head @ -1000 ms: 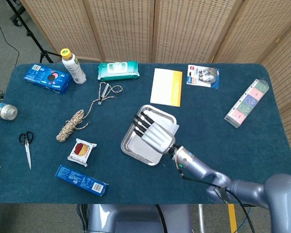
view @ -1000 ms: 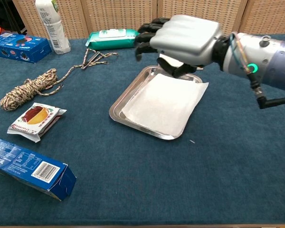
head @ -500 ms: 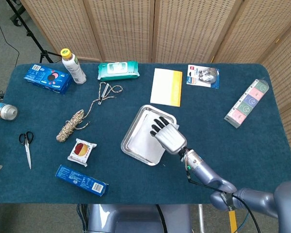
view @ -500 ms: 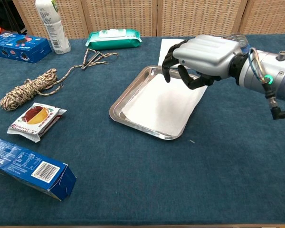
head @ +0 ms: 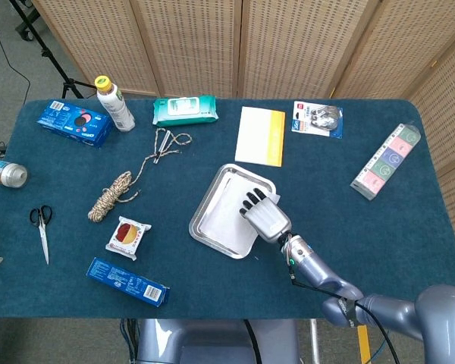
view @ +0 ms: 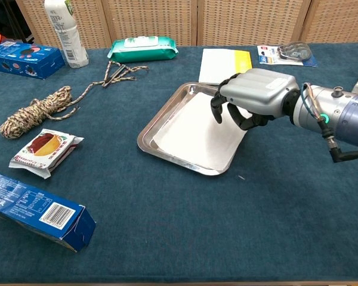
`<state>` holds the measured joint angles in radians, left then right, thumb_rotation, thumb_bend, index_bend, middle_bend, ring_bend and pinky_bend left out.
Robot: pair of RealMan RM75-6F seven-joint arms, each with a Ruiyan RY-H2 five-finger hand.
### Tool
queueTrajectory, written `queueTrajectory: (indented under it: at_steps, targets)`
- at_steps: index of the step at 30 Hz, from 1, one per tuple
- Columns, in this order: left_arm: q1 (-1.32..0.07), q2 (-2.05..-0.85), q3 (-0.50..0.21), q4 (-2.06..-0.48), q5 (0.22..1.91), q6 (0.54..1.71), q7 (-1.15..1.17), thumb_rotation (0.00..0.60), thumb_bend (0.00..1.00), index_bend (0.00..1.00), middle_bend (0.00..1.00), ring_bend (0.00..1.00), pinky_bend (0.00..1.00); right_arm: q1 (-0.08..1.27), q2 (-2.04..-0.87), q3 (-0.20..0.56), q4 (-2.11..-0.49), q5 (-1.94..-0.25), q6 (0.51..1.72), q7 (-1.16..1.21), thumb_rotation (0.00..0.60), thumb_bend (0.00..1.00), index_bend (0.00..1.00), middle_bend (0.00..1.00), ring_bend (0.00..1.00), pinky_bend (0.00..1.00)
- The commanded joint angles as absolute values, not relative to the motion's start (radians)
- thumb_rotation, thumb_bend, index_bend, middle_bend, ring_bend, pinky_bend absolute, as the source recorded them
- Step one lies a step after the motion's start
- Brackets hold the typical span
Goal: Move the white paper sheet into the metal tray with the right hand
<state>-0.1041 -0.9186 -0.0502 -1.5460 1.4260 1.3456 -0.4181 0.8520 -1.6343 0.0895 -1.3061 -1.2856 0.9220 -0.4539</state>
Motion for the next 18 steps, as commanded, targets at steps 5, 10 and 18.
queueTrajectory:
  at_steps: [5,10,18]
  targets:
    - [-0.105,-0.920,-0.050,-1.549,1.422,1.342,-0.412,0.600,0.00,0.00,0.00,0.00,0.00,0.846,-1.649,0.088,-1.291,-1.275,0.908,-0.462,0.600,0.96,0.41,0.33,0.18,0.15]
    - [-0.106,-0.920,-0.050,-1.550,1.422,1.341,-0.409,0.600,0.00,0.00,0.00,0.00,0.00,0.846,-1.665,0.091,-1.276,-1.264,0.900,-0.480,0.600,0.96,0.41,0.33,0.18,0.16]
    - [-0.105,-0.919,-0.052,-1.548,1.420,1.342,-0.415,0.600,0.00,0.00,0.00,0.00,0.00,0.844,-1.691,0.093,-1.248,-1.249,0.894,-0.508,0.600,0.96,0.41,0.33,0.18,0.16]
